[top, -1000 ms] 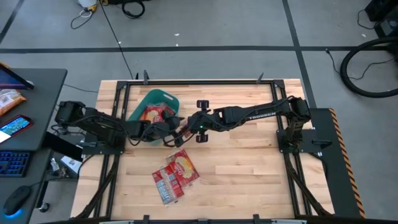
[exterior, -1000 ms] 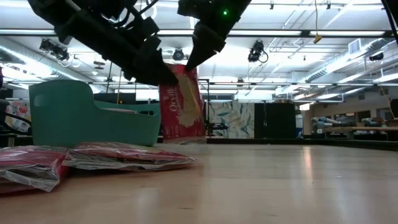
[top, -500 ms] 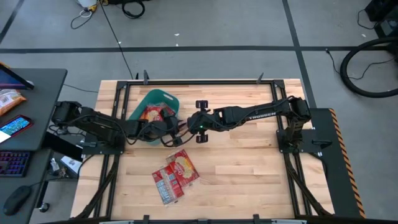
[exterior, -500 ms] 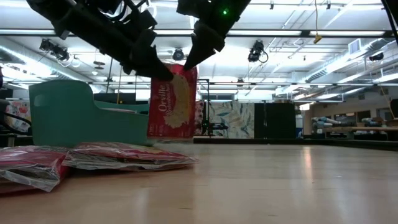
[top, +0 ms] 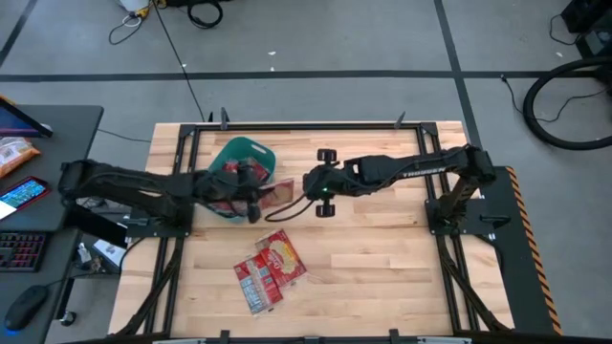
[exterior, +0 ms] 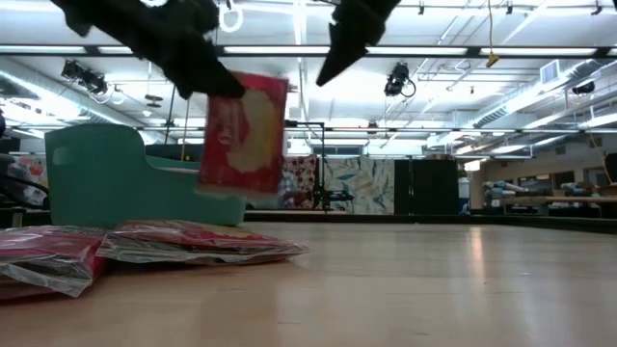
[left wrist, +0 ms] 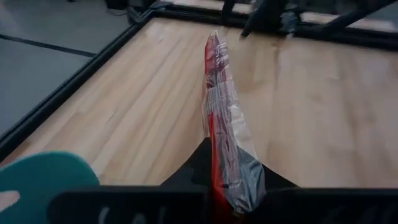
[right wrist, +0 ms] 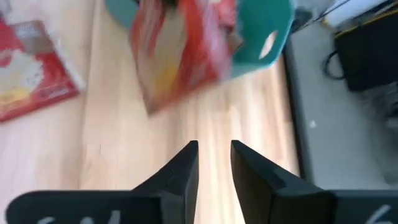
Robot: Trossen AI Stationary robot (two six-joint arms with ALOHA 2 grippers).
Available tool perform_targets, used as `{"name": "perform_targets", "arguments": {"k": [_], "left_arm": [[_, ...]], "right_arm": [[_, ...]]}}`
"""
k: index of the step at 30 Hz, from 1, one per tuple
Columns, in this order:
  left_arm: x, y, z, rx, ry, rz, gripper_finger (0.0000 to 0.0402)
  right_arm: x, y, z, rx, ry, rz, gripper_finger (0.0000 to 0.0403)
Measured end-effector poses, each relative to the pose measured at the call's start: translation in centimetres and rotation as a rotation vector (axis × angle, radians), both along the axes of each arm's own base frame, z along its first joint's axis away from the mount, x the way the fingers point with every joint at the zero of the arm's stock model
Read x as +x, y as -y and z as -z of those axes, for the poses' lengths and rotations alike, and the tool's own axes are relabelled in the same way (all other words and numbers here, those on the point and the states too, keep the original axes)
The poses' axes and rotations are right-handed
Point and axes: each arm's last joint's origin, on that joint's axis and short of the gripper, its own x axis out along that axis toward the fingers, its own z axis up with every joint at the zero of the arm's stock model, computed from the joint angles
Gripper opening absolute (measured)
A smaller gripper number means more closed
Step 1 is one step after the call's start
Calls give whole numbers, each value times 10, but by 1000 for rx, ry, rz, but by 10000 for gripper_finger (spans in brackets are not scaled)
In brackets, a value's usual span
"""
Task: Sort popcorn bags into baskets
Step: Put the red popcorn bag into the green bin
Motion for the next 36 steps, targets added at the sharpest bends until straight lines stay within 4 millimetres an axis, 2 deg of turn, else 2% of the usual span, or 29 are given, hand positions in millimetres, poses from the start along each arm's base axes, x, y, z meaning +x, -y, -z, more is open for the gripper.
{"name": "perform_targets", "arguments": {"k": [9, 14, 24, 30, 36], "left_arm": [[-35, -12, -56, -1, -107, -7, 24], [-46, -19, -79, -30, -180, -16, 20], [-63, -42, -90, -70, -286, -63, 20], [-71, -57, -100, -92, -269, -98, 20], [-74, -74, -95, -152, -290, -97, 20]], "right_arm": [[-16, 7, 55, 14, -62, 75, 101], [-33, 15, 71, 21, 4, 69, 101], [-68, 23, 73, 34, 143, 65, 101], [-71, 27, 75, 31, 178, 70, 100], [-71, 37, 87, 79, 237, -81, 100]]}}
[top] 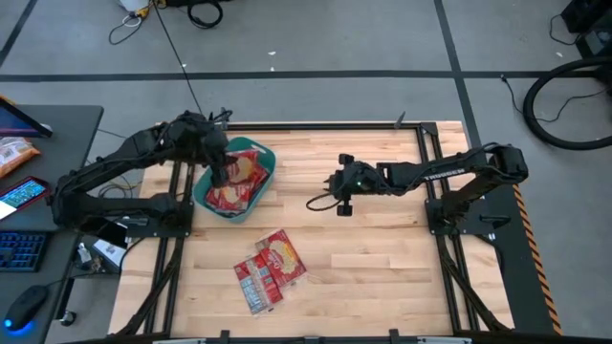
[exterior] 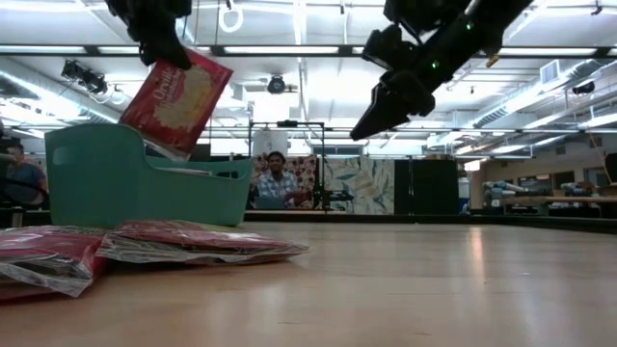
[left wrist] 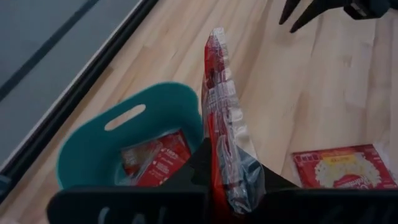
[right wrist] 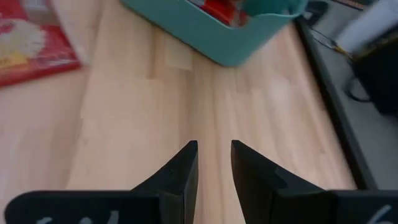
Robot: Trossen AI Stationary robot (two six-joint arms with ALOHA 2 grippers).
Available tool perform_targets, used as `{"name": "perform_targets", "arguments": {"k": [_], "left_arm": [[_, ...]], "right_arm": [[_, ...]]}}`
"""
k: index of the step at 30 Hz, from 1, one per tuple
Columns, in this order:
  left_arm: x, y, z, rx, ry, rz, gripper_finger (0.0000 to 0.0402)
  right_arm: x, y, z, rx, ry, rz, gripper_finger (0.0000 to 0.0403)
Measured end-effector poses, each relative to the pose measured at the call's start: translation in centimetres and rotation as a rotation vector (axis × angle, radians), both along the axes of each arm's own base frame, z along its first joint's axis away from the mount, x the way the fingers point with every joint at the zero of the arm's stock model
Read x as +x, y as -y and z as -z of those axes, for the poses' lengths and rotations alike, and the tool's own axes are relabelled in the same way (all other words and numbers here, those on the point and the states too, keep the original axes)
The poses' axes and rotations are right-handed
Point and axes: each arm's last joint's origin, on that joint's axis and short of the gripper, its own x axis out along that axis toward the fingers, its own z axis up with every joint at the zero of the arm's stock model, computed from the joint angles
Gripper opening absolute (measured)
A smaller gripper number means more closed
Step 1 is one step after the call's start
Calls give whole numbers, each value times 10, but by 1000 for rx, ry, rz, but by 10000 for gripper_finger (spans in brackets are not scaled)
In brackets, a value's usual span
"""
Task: Sort popcorn bags into baskets
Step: Put the red popcorn bag into the green bin
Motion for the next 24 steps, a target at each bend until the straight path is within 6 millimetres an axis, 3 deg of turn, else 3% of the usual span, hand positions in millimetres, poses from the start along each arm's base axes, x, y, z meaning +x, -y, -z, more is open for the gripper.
{"name": "perform_targets", "arguments": {"k": [6, 10, 16, 24], "left_arm": [[1, -19, 7, -61, -70, 13, 20], [0, -30, -7, -59, -103, 8, 20], [3, -44, -18, -87, -127, 42, 20], [7, -63, -2, -259, -121, 151, 20]], "right_arm": [[-8, 23, 14, 40, 38, 20, 100], [-9, 31, 14, 39, 50, 42, 100], [-5, 35, 6, 28, 132, -18, 100], [-3, 34, 3, 48, 169, -79, 100]]}}
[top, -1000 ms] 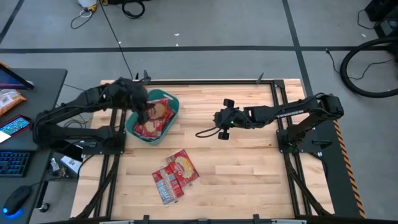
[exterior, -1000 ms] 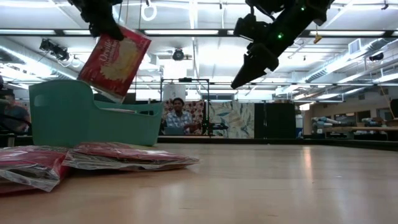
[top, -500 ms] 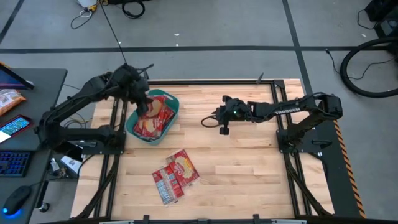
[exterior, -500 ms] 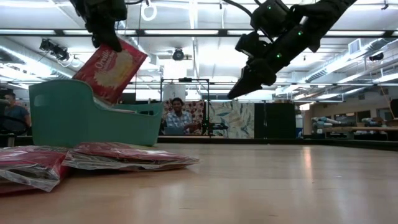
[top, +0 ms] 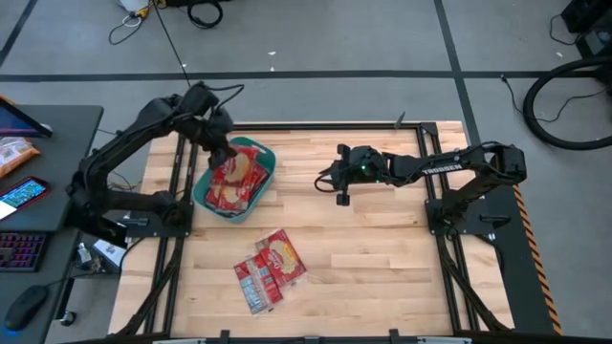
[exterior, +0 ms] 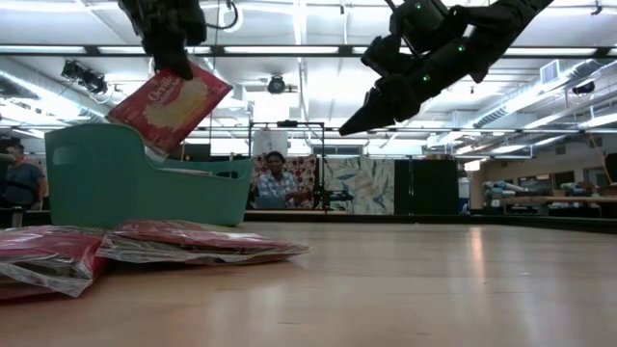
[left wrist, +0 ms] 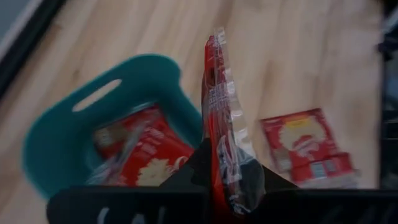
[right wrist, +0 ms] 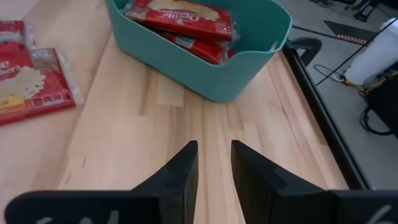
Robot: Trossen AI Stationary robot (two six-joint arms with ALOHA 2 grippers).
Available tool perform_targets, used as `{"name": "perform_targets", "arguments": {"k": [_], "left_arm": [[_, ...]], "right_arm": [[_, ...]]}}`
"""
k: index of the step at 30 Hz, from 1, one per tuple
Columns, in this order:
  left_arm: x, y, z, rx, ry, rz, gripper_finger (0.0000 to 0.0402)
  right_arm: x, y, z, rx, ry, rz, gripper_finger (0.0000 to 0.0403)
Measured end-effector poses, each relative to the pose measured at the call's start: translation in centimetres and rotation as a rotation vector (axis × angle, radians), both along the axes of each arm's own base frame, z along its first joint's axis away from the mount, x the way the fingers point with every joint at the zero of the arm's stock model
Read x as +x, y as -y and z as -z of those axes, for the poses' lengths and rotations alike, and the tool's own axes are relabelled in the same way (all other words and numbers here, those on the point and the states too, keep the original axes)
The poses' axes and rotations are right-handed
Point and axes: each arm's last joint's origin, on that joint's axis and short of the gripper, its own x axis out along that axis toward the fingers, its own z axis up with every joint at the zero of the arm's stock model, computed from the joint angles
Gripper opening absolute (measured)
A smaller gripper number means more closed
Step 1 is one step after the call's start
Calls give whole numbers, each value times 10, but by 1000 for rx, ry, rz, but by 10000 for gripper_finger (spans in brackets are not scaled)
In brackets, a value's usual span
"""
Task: Sort popcorn bags into baskets
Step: Put the red popcorn bag into the green bin
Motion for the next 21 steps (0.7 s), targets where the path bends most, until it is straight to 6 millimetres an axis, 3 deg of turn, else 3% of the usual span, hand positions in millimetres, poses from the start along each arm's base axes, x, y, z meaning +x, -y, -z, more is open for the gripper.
{"name": "perform_targets", "arguments": {"k": [10, 21], "left_arm": [[2, -6, 20, -181, -67, 58, 20], [0, -4, 43, -219, -153, 43, 21]], "right_arm": [[-10, -6, 21, -3, 44, -8, 100], [-10, -6, 20, 0, 60, 7, 100]]}}
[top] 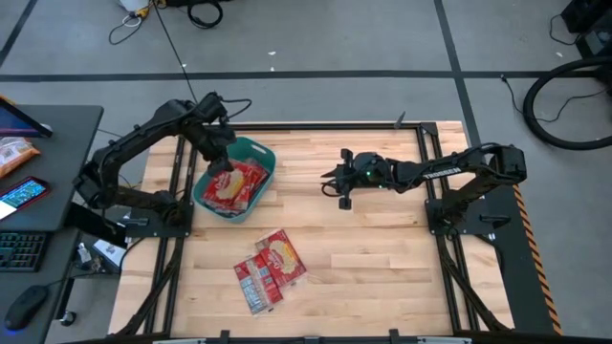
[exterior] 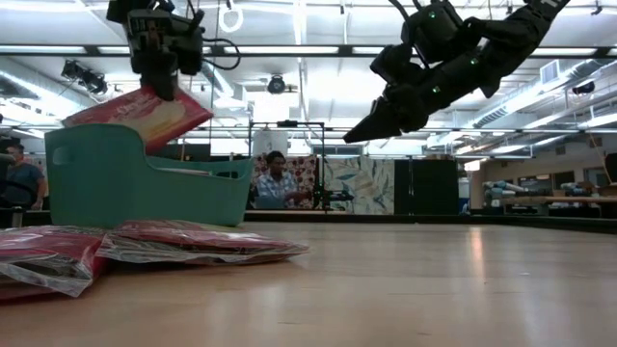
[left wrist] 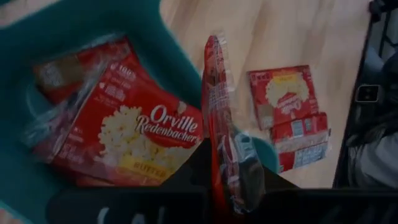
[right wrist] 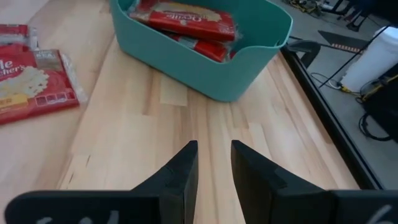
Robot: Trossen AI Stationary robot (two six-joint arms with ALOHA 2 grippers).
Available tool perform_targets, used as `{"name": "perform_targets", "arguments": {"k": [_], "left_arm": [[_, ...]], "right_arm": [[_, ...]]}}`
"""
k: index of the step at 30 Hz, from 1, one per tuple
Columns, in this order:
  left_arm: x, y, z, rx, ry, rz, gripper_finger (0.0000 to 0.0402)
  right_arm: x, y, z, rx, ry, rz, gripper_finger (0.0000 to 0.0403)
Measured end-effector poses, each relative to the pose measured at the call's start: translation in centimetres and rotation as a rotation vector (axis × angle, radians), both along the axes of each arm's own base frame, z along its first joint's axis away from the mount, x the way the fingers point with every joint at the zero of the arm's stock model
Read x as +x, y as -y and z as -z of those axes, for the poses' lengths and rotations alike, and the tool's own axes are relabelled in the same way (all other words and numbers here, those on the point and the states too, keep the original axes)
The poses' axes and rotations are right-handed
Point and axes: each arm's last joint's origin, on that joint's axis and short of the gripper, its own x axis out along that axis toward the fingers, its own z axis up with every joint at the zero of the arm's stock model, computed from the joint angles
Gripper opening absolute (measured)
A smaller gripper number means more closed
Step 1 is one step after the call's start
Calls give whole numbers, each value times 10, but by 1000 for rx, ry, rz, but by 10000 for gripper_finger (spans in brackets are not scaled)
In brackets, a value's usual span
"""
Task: Sort popcorn bags into baskets
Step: Put the red popcorn bag into the green bin
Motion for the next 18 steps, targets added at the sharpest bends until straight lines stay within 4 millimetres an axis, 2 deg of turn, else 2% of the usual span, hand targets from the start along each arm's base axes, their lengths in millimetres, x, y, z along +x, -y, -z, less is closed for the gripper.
{"name": "perform_targets", "arguments": {"k": [5, 12, 15, 18], "left_arm": [[-1, -3, 13, 49, -92, -73, 48], [-2, -6, 14, 112, -149, -115, 148], [-2, -9, 4, 197, -183, -140, 187], [1, -13, -17, 251, -137, -180, 212]], "right_arm": [[1, -1, -1, 1, 15, -2, 100], [1, -1, -1, 18, 19, -1, 100], [1, -1, -2, 17, 25, -1, 100], [1, -1, -2, 17, 25, -1, 100]]}}
